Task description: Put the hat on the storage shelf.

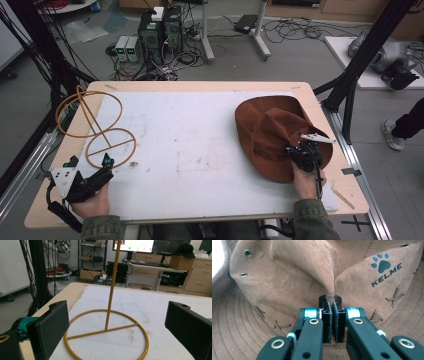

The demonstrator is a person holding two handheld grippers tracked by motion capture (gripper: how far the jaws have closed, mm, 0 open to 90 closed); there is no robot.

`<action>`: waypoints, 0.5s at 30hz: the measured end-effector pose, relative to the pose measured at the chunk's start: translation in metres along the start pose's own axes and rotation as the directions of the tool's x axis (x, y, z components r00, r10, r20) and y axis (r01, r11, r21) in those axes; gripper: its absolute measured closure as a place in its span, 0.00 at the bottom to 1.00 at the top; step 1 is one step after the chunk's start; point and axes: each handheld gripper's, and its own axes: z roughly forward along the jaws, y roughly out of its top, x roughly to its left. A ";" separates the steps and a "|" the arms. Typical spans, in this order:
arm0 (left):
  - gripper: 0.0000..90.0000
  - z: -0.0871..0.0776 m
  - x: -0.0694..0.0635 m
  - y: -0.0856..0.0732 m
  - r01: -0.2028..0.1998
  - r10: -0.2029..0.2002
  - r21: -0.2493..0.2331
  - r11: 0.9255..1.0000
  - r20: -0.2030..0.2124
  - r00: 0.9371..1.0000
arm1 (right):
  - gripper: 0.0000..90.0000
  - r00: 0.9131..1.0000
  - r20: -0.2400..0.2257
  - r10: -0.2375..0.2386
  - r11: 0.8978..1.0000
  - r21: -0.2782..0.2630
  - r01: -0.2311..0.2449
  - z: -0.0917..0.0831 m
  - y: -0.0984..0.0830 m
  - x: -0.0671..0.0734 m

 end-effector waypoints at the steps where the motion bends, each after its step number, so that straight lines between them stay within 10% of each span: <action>1: 0.06 0.000 0.000 0.000 0.002 -0.002 -0.001 1.000 0.002 1.000 | 0.99 1.000 -0.007 0.000 1.000 -0.023 0.000 -0.002 0.000 -0.001; 11: 0.06 -0.002 0.003 0.000 0.026 -0.026 -0.005 1.000 -0.006 1.000 | 0.99 0.999 -0.032 0.010 0.981 -0.194 -0.016 -0.031 0.008 0.009; 15: 0.06 -0.003 0.005 -0.001 0.030 -0.030 -0.001 1.000 -0.013 0.999 | 0.99 0.995 -0.098 -0.016 0.950 -0.311 -0.015 -0.052 0.018 0.015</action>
